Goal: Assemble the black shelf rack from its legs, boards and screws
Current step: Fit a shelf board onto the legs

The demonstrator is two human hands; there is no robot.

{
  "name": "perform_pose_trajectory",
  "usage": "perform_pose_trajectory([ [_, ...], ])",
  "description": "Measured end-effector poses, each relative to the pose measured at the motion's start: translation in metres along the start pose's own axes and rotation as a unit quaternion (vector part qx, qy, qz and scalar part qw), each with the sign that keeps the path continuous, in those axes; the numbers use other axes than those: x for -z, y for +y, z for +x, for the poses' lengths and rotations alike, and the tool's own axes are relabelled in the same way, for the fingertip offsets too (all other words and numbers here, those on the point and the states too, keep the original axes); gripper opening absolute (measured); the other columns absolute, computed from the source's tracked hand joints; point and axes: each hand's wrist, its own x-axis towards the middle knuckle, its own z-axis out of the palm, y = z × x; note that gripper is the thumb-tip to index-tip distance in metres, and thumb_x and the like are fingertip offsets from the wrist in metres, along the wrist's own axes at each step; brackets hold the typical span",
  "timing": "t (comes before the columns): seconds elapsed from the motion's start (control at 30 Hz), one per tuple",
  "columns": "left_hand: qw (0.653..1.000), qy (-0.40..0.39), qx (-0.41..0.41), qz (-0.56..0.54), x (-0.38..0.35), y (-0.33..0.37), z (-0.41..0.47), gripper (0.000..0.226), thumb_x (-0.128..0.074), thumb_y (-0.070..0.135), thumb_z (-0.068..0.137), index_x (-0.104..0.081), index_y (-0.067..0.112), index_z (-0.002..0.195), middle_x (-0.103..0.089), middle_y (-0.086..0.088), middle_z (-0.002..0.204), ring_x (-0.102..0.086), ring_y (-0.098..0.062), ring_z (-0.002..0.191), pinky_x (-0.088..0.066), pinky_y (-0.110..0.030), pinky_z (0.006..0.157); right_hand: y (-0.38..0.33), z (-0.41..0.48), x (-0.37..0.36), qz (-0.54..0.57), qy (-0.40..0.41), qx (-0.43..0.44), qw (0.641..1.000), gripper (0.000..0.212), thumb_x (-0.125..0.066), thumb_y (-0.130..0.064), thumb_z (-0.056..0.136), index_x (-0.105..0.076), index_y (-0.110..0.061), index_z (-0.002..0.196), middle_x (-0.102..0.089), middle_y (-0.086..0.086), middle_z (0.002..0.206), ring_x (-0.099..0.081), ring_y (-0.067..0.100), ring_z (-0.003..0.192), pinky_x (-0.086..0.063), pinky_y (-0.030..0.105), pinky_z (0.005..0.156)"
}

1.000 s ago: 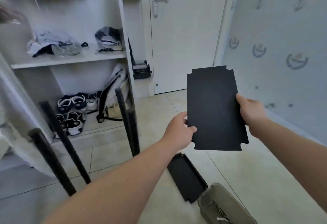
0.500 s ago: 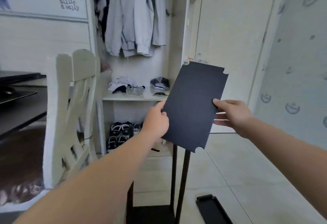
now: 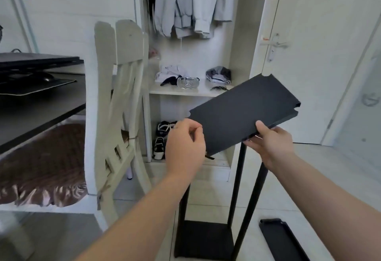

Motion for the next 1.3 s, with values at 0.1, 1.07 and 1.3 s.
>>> perform_pose_trajectory([
  [0.1,0.992,-0.102,0.031,-0.068,-0.023,-0.018,-0.035,0.017,-0.059,0.023,0.095,-0.061,0.032,0.081,-0.062,0.014,0.070,-0.053,-0.003,0.058,-0.041,-0.017,0.054,0.019,0.011,-0.010,0.083,0.040,0.006,0.996,0.015,-0.060,-0.012,0.102,-0.054,0.000,0.108,-0.068,0.014,0.106,-0.073,0.034,0.100,-0.064,0.039,0.077],
  [1.07,0.807,-0.008,0.441,-0.394,-0.125,-0.029,0.002,0.019,-0.075,0.027,0.090,-0.067,0.013,0.101,-0.073,-0.006,0.095,-0.071,-0.014,0.081,-0.059,-0.024,0.071,0.072,0.050,0.023,0.113,-0.007,-0.110,0.988,0.020,-0.056,-0.021,0.104,-0.065,-0.008,0.117,-0.077,0.014,0.103,-0.077,0.025,0.090,-0.063,0.036,0.073],
  [1.3,0.776,-0.013,0.486,-0.403,-0.125,-0.034,-0.004,0.031,-0.077,0.027,0.088,-0.066,0.008,0.110,-0.074,-0.012,0.102,-0.072,-0.016,0.086,-0.059,-0.025,0.069,0.072,0.045,0.026,0.069,0.027,-0.112,0.991,0.016,-0.062,-0.025,0.101,-0.063,-0.009,0.103,-0.076,0.014,0.097,-0.077,0.022,0.077,-0.062,0.029,0.060],
])
